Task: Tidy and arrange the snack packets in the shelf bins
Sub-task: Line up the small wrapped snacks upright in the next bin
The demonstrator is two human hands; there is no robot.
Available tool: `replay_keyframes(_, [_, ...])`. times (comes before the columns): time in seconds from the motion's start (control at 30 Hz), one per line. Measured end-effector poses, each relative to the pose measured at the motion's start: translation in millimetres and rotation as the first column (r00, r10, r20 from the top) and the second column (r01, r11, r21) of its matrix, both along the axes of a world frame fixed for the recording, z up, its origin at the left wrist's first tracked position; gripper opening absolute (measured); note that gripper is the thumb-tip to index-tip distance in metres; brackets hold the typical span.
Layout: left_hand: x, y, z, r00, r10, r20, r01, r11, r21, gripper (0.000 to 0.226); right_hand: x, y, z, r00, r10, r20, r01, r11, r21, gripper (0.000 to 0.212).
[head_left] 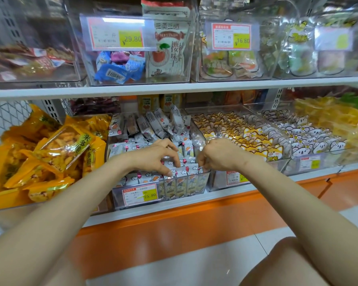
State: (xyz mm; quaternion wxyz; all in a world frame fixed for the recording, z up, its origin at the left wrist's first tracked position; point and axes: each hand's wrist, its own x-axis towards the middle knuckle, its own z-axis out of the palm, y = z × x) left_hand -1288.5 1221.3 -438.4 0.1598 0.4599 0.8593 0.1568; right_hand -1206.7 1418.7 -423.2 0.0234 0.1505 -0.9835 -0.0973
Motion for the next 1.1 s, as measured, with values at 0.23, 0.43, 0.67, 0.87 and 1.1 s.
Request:
replay_keyframes(0.23, [3.3,-13.5,12.6,0.991,0.118,-0.061,-0.104,0.975,0.197,0.023,-0.9,2.0,-2.6,0.999,-0.043,-0.025,0.041,0.996,-0.082,0.017])
replay_keyframes(0.43, [-13.8,-71.1,40.3,0.931,0.243,-0.272,-0.248,0.969,0.017,0.061,-3.9,5.4,3.2,0.981,-0.117,-0.151,0.061,0.941,-0.332,0.017])
replay_keyframes(0.67, [-7.0,-88.5,37.0,0.934,0.19,-0.302,-0.312,0.845,-0.434,0.08,-12.4,-9.5,1.1,0.982,-0.108,-0.155,0.015,0.862,-0.506,0.015])
replay_keyframes(0.87, [-6.7,-89.3,45.3,0.937,0.267,-0.225,-0.282,0.959,-0.038,0.058,-12.4,-19.5,-2.1,0.987,-0.061,-0.149,-0.06,0.72,-0.691,0.01])
replay_keyframes(1.1, [17.8,-35.2,18.2,0.988,0.153,0.009,-0.134,0.827,0.546,0.08,-15.3,-52.2,0.1,0.938,0.071,0.339,0.346,-0.153,-0.926,0.038])
